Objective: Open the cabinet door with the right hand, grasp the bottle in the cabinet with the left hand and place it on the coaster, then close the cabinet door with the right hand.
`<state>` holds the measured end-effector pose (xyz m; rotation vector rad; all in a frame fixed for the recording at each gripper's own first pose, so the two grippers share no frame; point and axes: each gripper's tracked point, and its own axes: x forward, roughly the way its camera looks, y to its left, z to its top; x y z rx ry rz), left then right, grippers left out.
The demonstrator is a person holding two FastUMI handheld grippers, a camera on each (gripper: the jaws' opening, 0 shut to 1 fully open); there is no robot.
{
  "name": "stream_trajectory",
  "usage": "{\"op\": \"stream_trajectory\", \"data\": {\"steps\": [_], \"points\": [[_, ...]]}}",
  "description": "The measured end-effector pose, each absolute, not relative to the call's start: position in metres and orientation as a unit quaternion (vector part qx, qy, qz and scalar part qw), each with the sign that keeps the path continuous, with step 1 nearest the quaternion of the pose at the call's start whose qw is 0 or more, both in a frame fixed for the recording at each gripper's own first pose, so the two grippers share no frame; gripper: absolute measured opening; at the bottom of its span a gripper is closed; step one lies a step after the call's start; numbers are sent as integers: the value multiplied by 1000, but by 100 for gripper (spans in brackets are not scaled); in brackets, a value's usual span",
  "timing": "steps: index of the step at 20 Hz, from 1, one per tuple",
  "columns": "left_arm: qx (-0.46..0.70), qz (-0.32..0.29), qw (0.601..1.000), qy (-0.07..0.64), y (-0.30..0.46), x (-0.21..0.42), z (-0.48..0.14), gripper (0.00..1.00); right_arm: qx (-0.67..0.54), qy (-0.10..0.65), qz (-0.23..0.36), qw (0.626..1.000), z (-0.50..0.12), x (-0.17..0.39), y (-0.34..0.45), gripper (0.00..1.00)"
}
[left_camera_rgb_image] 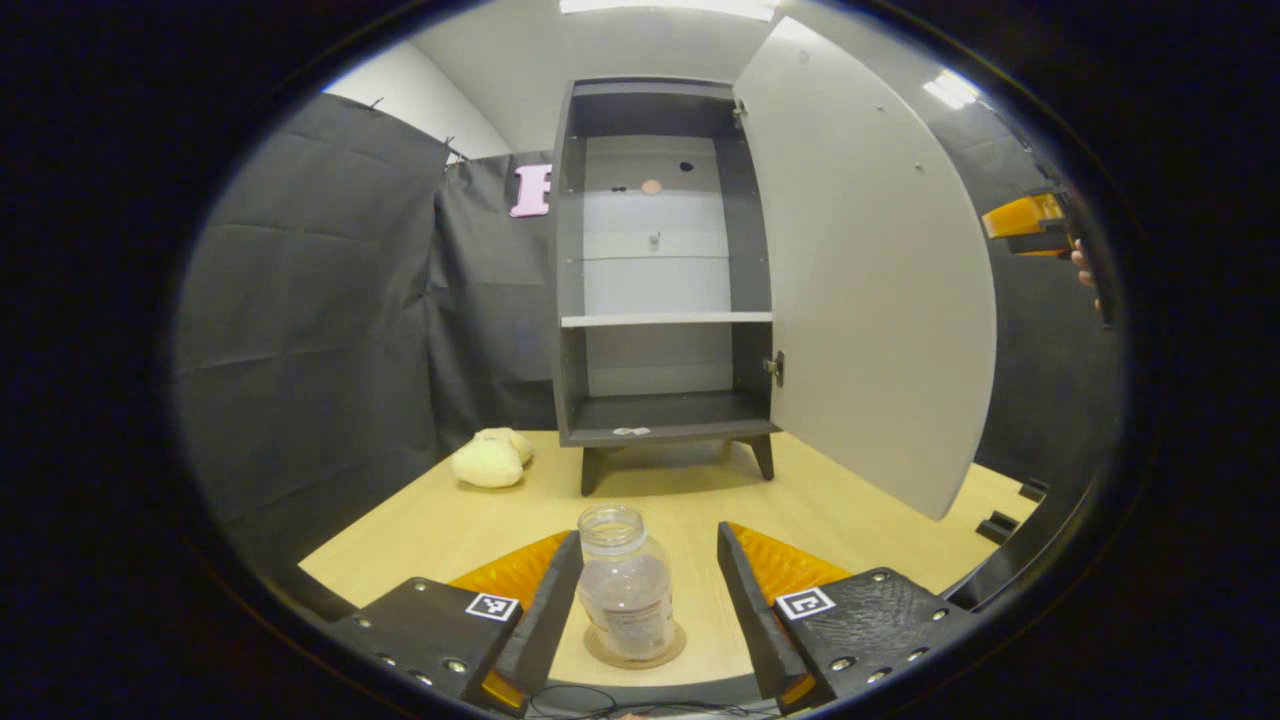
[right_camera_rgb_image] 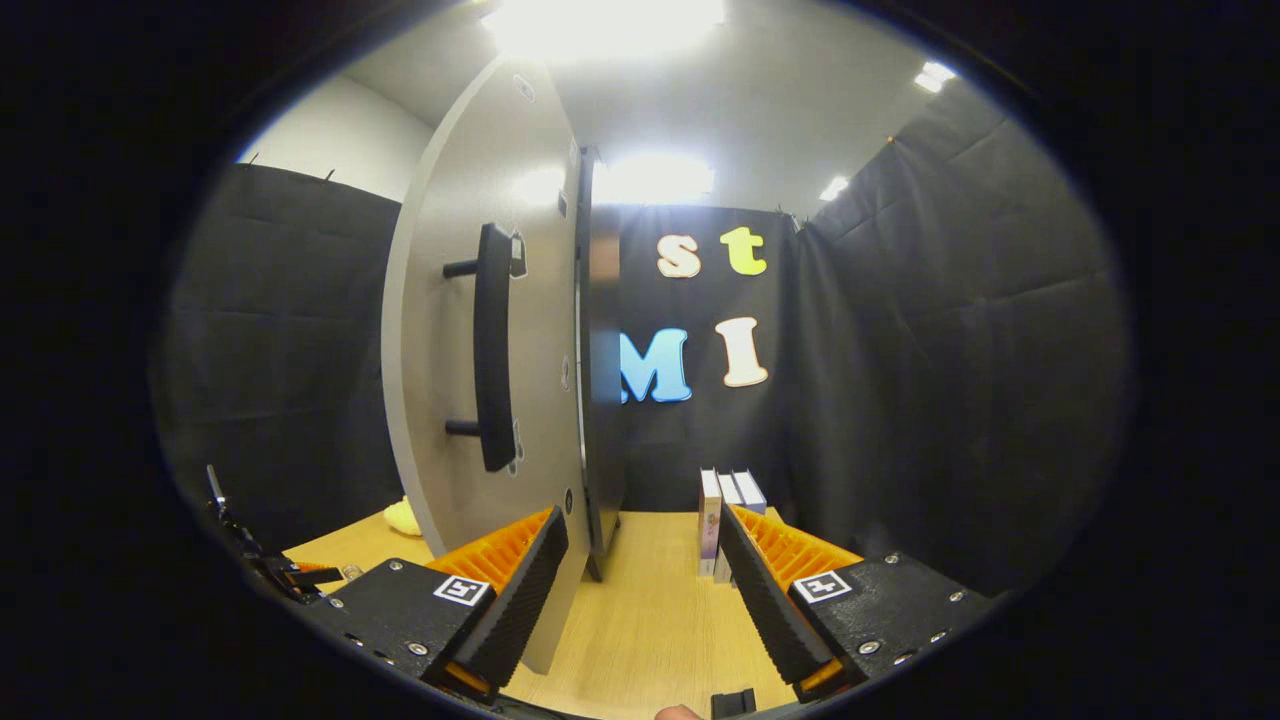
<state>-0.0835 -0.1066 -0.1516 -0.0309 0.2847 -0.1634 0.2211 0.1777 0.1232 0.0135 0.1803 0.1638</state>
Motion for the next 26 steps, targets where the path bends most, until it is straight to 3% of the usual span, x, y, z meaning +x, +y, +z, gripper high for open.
{"op": "stream_trajectory", "data": {"steps": [12, 14, 15, 25, 26], "points": [[-27, -30, 996, 78, -18, -52, -29, 77, 28, 57, -17, 998, 182, 250, 185, 94], [-32, -21, 997, 70, 6, -44, -25, 82, 28, 57, -22, 998, 185, 250, 195, 94], [-35, -19, 997, 68, 15, -40, -26, 77, 22, 56, -32, 998, 187, 248, 192, 94], [-44, -25, 997, 61, 77, -10, -37, 77, 4, 57, -58, 997, 192, 235, 232, 91], [-44, -28, 997, 60, 79, -7, -38, 72, 6, 58, -55, 997, 193, 235, 240, 91]]}}
